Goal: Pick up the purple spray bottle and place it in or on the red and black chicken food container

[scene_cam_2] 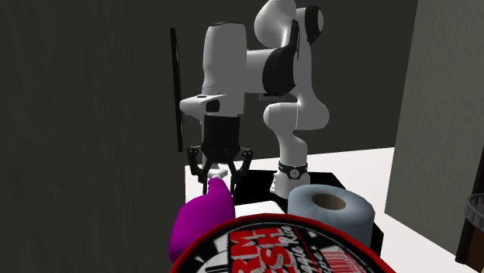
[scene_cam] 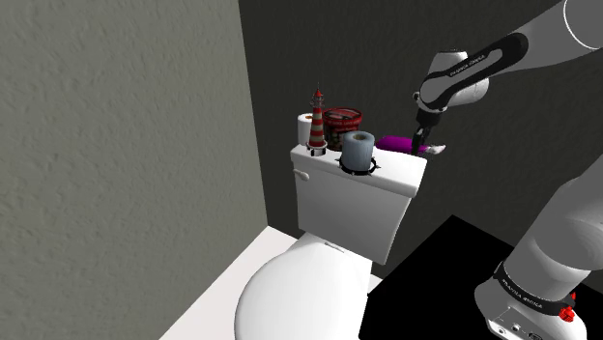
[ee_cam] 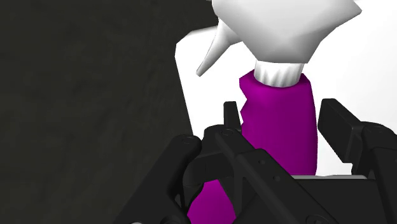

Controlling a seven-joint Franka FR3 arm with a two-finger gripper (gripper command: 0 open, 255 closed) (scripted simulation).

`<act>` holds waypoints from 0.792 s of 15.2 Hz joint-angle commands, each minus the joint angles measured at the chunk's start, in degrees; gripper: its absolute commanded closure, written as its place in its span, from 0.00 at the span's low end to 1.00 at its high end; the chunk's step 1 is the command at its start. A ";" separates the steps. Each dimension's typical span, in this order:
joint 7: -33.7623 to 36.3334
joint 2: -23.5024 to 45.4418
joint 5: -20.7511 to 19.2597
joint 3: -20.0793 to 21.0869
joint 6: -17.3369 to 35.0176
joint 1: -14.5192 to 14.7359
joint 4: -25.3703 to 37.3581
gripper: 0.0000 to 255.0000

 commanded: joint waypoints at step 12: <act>1.20 -5.33 -1.40 1.41 -10.98 -0.20 5.86 1.00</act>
